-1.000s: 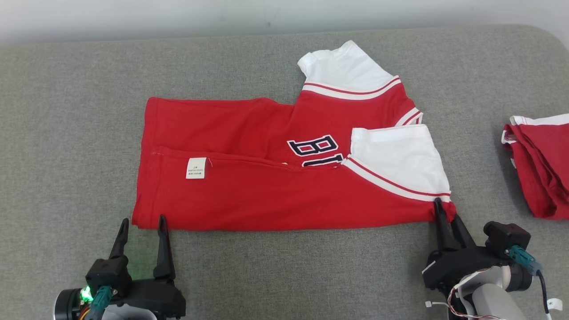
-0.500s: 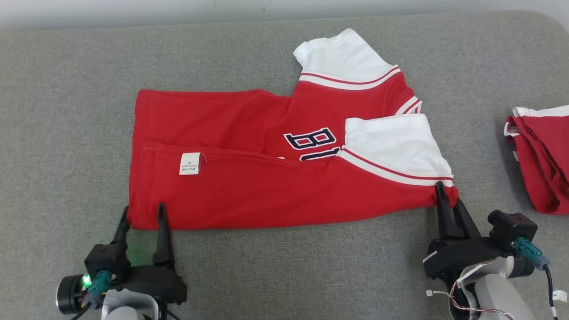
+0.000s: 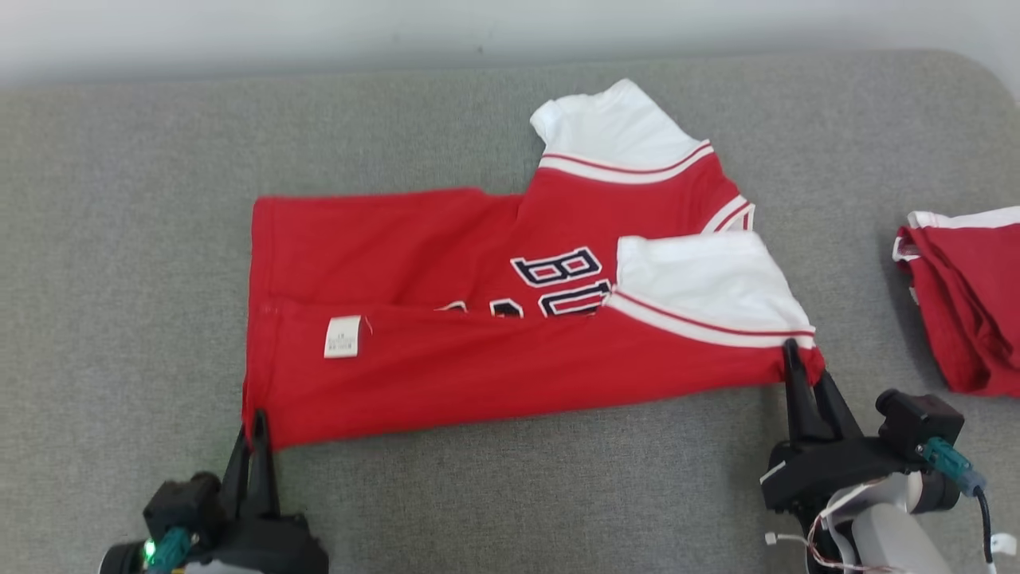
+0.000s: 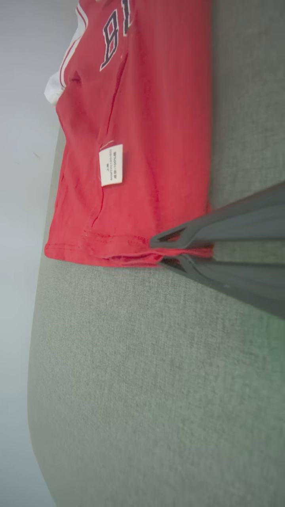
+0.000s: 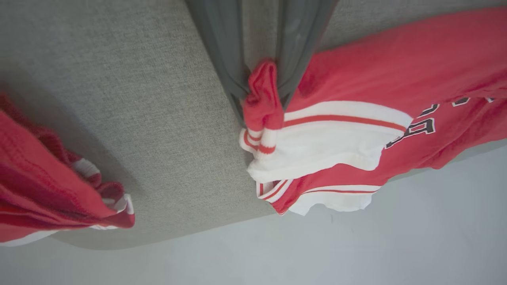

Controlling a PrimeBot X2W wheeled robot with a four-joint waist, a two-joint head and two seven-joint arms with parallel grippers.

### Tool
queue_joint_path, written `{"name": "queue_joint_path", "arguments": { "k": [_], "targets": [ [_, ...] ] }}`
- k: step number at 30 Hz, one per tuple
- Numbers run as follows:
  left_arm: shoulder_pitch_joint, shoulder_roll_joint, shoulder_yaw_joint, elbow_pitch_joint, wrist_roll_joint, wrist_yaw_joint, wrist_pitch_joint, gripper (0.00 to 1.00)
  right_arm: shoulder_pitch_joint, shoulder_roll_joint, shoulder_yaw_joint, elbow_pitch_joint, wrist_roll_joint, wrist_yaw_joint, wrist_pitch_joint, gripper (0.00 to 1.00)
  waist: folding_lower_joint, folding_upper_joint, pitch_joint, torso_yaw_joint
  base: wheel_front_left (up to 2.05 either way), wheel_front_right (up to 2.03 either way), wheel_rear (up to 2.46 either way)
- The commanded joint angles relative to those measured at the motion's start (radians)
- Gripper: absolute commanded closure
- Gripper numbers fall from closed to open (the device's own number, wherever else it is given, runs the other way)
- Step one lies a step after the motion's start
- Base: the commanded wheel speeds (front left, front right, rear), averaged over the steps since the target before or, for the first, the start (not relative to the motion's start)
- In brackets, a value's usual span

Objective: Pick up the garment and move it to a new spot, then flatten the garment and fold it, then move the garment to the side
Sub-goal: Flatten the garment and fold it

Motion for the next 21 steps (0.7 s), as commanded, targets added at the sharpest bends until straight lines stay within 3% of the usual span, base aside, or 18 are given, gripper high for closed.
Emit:
{"name": "queue_joint_path", "arguments": {
  "k": [1,12,21],
  "targets": [
    [0.03,0.002,0.013,0.006,-0.011,-0.002,-0.003,1.0,0.022,0.005,-0.007,0.004,-0.009,-0.003,0.0,1.0,-0.0001,-0.0001,-0.042,-0.002,0.0,0.0,0.0],
    [0.195,0.003,0.041,0.034,-0.014,-0.016,-0.003,1.0,0.158,0.032,-0.018,0.027,-0.008,-0.003,0.0,1.0,-0.0001,-0.0001,-0.224,-0.017,0.0,0.0,0.0],
    [0.286,0.004,0.019,0.049,-0.053,0.003,-0.003,1.0,0.276,0.053,-0.03,0.005,0.007,-0.003,0.0,1.0,-0.0001,-0.0001,-0.266,-0.024,0.0,0.0,0.0]
  ]
}}
